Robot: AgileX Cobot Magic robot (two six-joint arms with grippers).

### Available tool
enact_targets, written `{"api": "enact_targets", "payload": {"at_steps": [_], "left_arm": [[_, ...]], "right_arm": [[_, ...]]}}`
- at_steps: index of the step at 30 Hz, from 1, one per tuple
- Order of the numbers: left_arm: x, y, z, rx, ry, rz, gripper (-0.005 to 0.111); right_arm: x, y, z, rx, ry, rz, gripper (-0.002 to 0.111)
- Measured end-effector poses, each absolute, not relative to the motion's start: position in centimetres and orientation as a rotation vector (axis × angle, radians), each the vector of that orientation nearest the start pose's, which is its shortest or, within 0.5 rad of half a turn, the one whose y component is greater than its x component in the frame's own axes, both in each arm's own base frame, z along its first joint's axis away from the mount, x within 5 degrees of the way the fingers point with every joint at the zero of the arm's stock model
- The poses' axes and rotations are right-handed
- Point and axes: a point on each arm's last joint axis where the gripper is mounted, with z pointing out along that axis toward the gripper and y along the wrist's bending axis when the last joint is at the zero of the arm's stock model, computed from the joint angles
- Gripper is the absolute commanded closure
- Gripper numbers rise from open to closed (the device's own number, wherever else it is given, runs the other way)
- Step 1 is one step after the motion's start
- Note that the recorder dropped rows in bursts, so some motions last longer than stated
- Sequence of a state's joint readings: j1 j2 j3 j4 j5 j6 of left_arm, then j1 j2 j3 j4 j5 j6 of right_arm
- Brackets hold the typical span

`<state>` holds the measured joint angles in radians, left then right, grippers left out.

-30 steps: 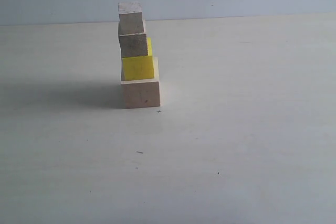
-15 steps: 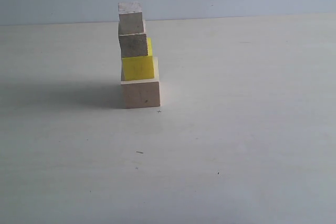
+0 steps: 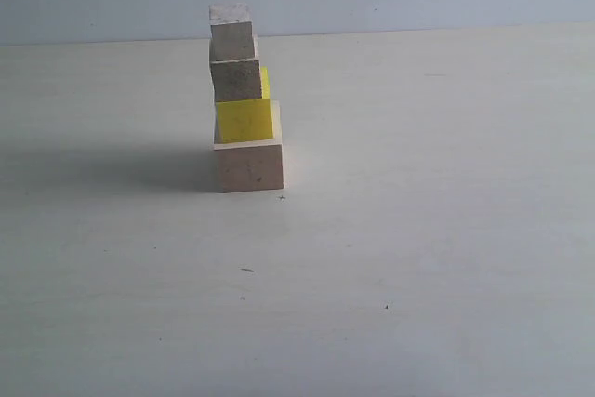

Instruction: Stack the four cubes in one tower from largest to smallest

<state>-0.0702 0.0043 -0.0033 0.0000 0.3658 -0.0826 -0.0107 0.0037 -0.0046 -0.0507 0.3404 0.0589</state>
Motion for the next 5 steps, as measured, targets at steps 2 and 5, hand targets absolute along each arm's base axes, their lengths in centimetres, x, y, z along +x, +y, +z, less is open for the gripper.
{"api": "enact_targets", "payload": {"at_steps": [2,5], "left_arm": [[5.3,-0.37,18.11,-0.012,1.852,-0.107,0.107],[5.3,-0.37,18.11,-0.012,1.852,-0.107,0.107]], "right_arm": [[5.37,-0.21,18.38,0.032,1.822,-0.015,0.108],[5.37,-0.21,18.38,0.032,1.822,-0.015,0.108]]}}
